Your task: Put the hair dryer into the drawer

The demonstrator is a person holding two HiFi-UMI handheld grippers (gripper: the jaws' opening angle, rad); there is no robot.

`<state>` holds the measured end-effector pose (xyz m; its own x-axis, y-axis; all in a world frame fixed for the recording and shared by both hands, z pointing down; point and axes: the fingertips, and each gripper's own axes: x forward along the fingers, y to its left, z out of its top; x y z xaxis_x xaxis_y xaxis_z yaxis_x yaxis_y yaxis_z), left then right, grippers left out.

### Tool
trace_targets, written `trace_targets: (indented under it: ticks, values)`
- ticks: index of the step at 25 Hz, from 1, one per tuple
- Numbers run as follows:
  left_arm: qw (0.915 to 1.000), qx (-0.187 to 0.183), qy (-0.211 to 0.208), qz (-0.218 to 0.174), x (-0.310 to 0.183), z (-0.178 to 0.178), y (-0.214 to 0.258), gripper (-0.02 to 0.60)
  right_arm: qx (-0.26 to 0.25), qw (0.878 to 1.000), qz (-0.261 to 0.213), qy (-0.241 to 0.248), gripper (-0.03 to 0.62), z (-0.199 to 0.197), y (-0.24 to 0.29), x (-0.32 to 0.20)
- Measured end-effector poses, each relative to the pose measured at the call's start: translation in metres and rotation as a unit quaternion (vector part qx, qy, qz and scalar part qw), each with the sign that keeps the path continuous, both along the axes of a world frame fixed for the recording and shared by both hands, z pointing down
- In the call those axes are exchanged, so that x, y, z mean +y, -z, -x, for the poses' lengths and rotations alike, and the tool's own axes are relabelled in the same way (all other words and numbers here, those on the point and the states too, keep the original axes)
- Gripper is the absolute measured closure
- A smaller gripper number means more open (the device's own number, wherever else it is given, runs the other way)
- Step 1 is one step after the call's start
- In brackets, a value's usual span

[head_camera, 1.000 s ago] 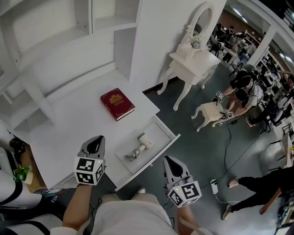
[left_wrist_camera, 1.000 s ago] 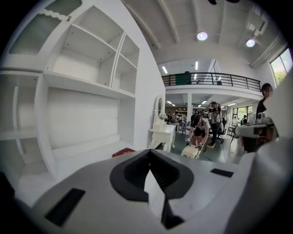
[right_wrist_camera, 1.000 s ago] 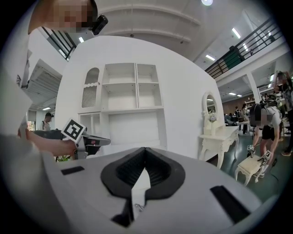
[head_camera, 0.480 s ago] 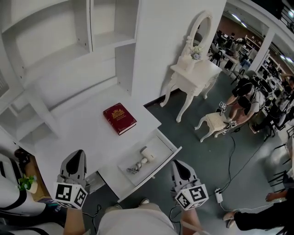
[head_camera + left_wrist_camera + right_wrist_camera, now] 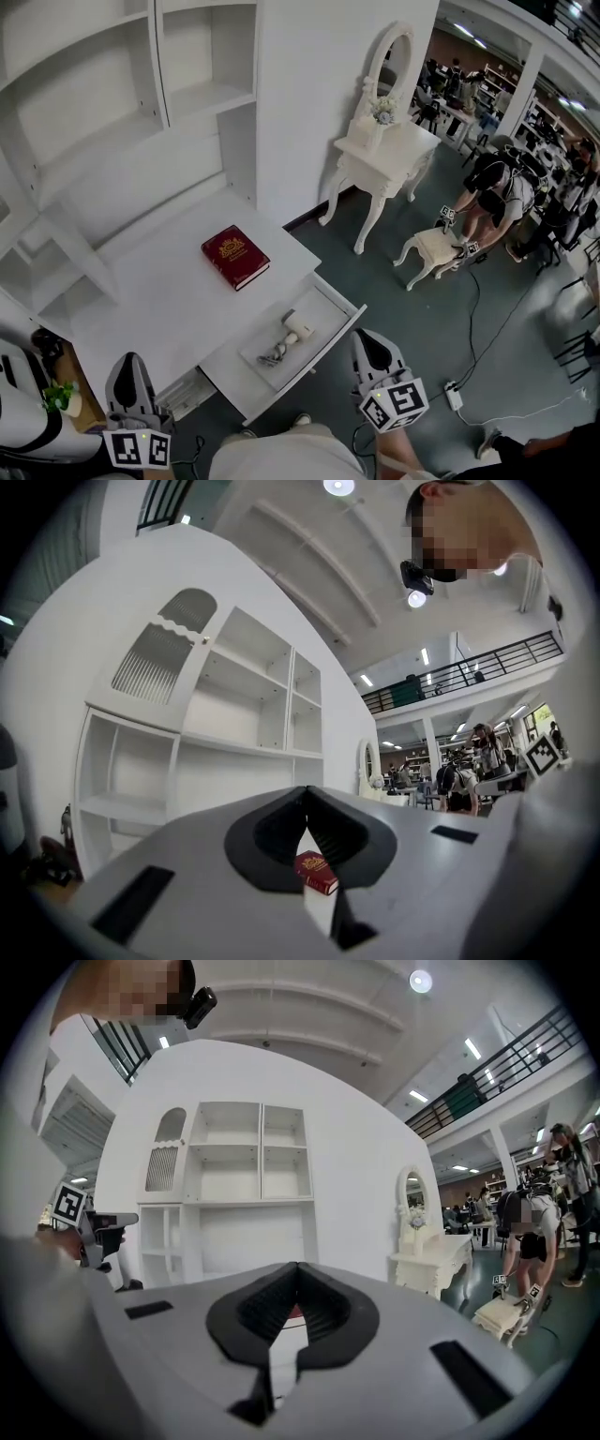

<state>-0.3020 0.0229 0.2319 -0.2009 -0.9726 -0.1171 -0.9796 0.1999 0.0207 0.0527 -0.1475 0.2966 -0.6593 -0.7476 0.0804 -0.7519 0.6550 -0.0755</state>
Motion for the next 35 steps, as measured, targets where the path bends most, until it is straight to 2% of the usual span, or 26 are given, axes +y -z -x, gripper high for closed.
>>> trace_targets:
  ticks: [6, 10, 19, 35]
  values:
    - [0.9999, 0.005, -0.002, 0.011, 0.000, -0.008, -0.014, 0.566, 0.002, 1.000, 0.008, 0.017, 0.583, 0.011, -0.005, 0.008]
    - [0.9999, 0.009, -0.007, 0.007, -0.003, -0.009, -0.009, 0.566, 0.007, 0.999, 0.011, 0.031, 0.583, 0.022, -0.003, 0.015]
    - [0.9998, -0.014, -0.017, 0.001, 0.000, -0.013, 0.002, 0.566, 0.003, 0.999, 0.017, 0.045, 0.583, 0.038, 0.001, 0.029]
    - [0.9997, -0.008, -0.021, -0.005, 0.007, -0.005, -0.002, 0.566, 0.006, 0.998, 0.006, 0.068, 0.584, 0.061, 0.008, 0.039]
